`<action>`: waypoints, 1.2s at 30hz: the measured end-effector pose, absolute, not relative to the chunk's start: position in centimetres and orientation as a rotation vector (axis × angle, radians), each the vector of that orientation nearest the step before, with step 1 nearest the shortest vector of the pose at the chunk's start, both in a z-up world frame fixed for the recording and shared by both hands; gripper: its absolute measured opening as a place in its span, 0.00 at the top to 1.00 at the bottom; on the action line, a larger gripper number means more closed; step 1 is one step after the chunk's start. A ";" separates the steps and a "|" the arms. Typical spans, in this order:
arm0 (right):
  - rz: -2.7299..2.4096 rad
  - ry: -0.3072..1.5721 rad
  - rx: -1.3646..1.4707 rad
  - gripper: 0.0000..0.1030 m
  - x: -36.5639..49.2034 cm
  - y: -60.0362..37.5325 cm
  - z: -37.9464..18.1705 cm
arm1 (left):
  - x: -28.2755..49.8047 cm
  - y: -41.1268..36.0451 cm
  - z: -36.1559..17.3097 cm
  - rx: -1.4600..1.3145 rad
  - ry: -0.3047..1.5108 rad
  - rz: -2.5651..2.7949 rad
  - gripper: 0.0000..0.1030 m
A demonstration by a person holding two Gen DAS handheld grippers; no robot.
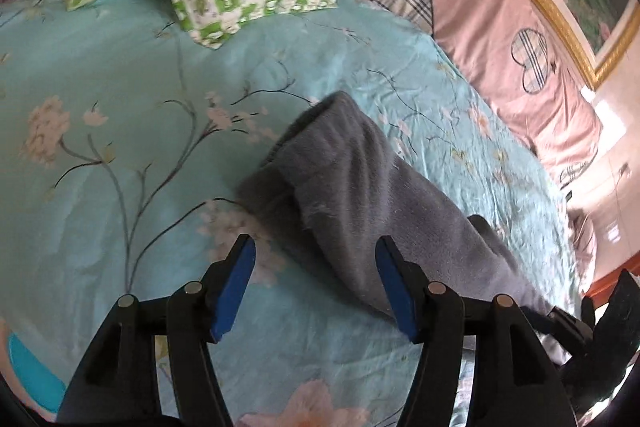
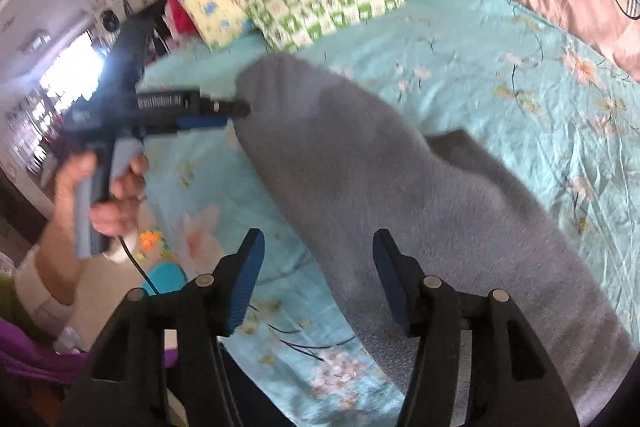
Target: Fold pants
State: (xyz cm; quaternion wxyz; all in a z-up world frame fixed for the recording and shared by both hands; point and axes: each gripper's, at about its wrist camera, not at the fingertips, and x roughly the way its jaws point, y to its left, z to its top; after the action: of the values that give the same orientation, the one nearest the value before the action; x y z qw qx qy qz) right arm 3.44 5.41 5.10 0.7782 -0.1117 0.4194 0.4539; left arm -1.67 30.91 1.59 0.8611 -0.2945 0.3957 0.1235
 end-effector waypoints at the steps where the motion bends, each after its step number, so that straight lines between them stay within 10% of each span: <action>1: 0.982 0.893 -0.225 0.44 3.8 5.2 5.8 | -1.7 31.3 1.6 -0.629 0.835 0.264 0.38; 15: 0.797 1.032 -0.112 0.49 18.4 5.8 5.0 | 1.6 35.4 -1.7 -0.795 0.899 0.305 0.30; 23: 0.843 1.209 -0.243 0.78 20.1 8.2 -0.4 | 3.3 34.7 -2.7 -0.730 0.882 0.306 0.30; 28: 0.855 1.141 -0.279 0.84 19.0 8.2 1.1 | 3.8 33.7 -2.1 -0.691 0.834 0.276 0.70; 36: 0.802 0.972 -0.255 0.85 19.8 8.0 5.3 | 0.6 33.5 1.8 -0.660 0.706 0.199 0.74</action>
State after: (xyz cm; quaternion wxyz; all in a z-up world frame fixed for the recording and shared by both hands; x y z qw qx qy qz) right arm 19.81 7.96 5.32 0.8006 -0.1188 0.4530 0.3738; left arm 0.59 33.53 1.80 0.8807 -0.3168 0.3390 0.0954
